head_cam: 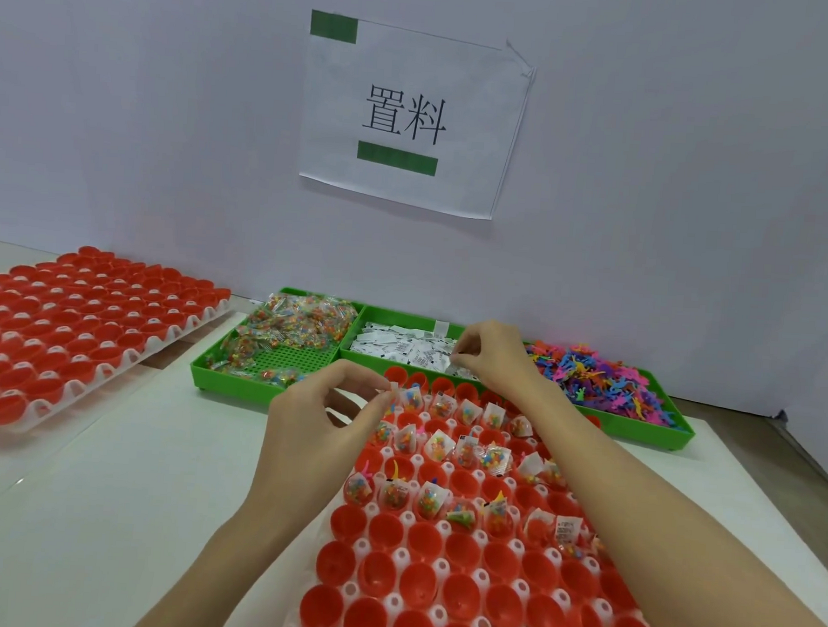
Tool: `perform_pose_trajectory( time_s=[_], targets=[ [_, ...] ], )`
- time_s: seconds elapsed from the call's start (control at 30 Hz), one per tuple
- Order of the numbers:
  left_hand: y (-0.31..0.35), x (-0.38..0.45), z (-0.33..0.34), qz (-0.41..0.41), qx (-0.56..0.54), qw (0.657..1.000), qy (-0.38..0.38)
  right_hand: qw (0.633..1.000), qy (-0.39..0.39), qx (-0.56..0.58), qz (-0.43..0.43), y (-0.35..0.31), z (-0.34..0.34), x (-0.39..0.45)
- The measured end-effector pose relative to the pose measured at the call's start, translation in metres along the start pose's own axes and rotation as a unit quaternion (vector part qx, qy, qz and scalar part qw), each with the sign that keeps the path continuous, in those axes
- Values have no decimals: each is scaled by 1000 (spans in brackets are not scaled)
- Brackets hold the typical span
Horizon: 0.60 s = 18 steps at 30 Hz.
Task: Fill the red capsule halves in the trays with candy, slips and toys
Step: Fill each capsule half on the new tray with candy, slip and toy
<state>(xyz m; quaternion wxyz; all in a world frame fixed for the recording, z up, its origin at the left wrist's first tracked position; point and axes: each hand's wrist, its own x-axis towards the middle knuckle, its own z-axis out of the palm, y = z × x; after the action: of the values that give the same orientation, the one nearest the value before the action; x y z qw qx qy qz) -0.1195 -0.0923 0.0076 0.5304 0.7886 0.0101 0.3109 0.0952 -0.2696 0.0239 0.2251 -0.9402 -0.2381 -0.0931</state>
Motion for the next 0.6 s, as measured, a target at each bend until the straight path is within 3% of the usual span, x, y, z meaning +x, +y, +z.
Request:
perform_pose_trajectory(
  time_s=[0.43, 0.6],
  targets=[
    [5, -1, -2, -15, -10, 1000, -14, 998, 60, 15, 14, 4, -16, -23],
    [11, -3, -3, -11, -77, 996, -54, 990, 61, 127, 21, -17, -47, -59]
  ],
)
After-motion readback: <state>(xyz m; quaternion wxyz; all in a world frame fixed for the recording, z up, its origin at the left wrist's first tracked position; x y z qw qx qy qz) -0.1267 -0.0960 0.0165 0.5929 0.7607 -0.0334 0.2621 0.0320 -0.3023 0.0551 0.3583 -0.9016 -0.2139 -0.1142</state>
